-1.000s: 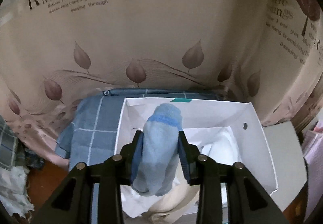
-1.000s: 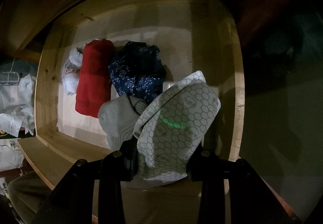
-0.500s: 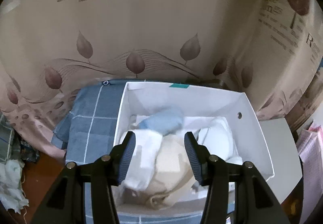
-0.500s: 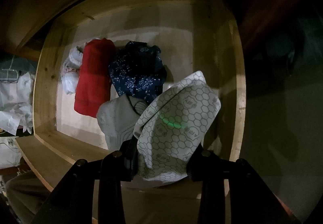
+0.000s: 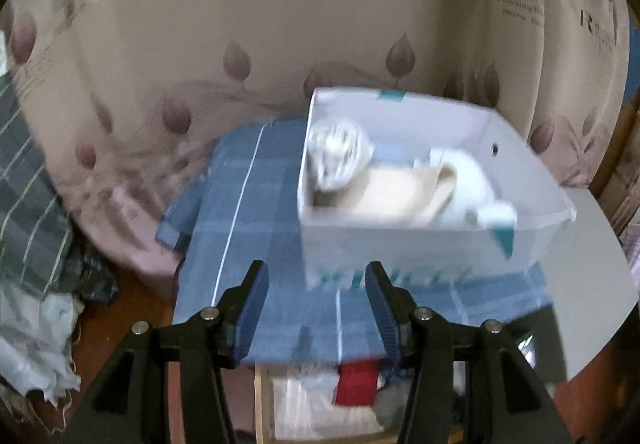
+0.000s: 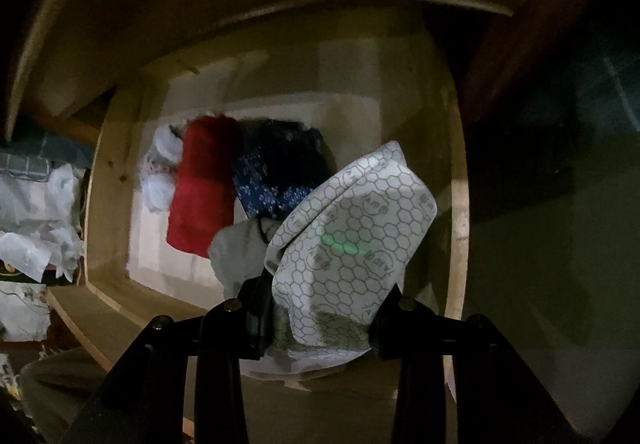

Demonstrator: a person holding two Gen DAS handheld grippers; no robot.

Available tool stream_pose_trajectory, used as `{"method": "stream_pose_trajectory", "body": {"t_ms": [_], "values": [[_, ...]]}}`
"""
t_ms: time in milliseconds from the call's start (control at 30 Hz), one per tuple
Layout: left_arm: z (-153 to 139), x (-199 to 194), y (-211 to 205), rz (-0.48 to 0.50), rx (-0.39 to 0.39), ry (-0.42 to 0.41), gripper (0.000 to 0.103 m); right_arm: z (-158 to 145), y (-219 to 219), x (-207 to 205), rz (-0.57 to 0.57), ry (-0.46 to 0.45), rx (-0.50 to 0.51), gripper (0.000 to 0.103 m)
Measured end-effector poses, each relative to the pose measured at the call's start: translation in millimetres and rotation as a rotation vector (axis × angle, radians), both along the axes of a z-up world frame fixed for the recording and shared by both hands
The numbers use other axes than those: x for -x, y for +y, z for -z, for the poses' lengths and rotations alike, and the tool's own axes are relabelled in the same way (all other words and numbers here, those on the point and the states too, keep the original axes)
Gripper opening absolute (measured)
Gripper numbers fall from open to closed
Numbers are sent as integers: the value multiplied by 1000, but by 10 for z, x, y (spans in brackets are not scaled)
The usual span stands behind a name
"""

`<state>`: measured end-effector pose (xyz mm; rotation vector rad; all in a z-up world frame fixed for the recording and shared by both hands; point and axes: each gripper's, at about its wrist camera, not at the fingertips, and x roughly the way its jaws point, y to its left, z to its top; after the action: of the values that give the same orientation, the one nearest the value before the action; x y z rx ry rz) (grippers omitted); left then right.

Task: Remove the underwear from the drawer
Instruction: 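Move the empty left tool back to the drawer while the right lifts the grey hexagon garment toward the box, then lower the grey hexagon-print garment into the shoe box and open the right tool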

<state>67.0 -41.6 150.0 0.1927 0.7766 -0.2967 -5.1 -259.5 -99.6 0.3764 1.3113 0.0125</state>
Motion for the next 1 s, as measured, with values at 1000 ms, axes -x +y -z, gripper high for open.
{"method": "stream_pose_trajectory", "body": {"t_ms": [1000], "values": [[1683,230,574,-147,36,188,52,-1423,317,363,-91,-250,79,34]]}}
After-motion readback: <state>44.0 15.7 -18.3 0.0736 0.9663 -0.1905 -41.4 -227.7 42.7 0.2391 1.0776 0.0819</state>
